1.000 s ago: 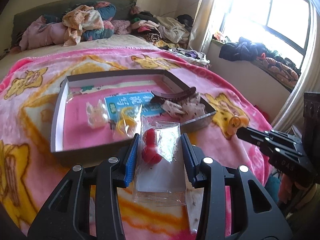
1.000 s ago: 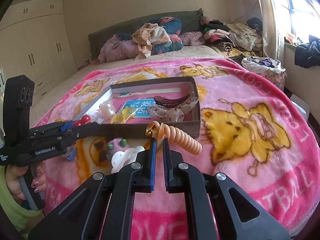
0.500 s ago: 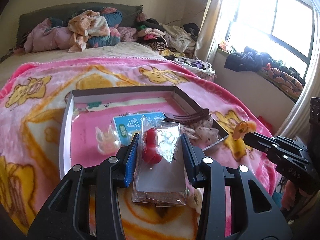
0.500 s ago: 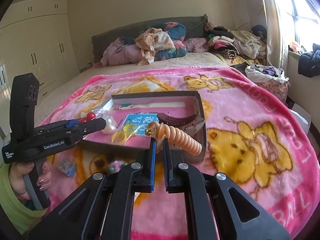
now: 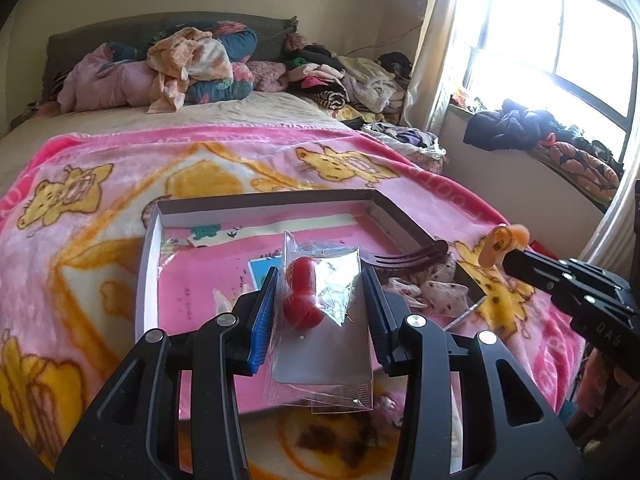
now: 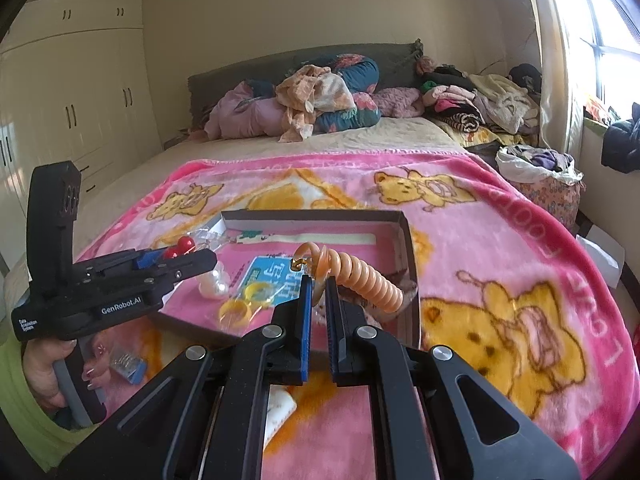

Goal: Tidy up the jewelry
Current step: 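Carry both held items over the box and lower them inside, then open both grippers to release the items into the box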

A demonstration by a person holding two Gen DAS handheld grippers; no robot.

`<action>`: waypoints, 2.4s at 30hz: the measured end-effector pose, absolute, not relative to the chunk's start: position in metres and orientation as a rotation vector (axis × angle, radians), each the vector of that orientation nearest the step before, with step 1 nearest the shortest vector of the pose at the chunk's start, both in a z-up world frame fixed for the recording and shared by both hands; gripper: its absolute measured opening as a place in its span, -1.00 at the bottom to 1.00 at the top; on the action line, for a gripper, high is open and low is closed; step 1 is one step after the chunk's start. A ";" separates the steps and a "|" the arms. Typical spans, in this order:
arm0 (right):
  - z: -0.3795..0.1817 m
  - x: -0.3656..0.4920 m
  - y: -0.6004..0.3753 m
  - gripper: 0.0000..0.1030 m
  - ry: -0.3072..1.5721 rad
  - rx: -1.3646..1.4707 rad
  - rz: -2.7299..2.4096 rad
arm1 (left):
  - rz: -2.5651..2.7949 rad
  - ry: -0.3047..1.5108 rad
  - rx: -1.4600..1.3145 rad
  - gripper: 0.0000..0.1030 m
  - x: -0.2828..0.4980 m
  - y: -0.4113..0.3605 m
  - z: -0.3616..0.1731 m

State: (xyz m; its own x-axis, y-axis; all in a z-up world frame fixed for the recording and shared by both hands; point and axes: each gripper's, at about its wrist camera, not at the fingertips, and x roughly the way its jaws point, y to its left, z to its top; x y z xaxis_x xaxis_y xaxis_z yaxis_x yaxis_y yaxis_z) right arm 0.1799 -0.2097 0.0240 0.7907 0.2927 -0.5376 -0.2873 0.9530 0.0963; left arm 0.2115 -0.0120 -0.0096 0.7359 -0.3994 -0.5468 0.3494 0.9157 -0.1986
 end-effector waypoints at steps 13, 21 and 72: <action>0.024 0.215 -0.203 -0.87 0.590 -0.016 0.314 | -0.361 0.646 -0.085 -0.37 0.233 -0.004 -0.021; 0.015 0.232 -0.197 -0.87 0.611 -0.028 0.323 | -0.345 0.668 -0.081 -0.37 0.241 -0.001 -0.029; -0.035 0.227 -0.232 -0.43 0.742 0.137 0.346 | -0.457 0.737 0.024 -0.34 0.237 -0.040 -0.040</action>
State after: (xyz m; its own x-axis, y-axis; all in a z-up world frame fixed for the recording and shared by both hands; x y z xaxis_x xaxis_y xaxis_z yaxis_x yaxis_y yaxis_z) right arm 0.2273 -0.2322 -0.0351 0.6836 0.3557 -0.6373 -0.2596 0.9346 0.2431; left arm 0.2367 -0.0399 -0.0400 0.6470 -0.3934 -0.6532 0.4102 0.9017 -0.1367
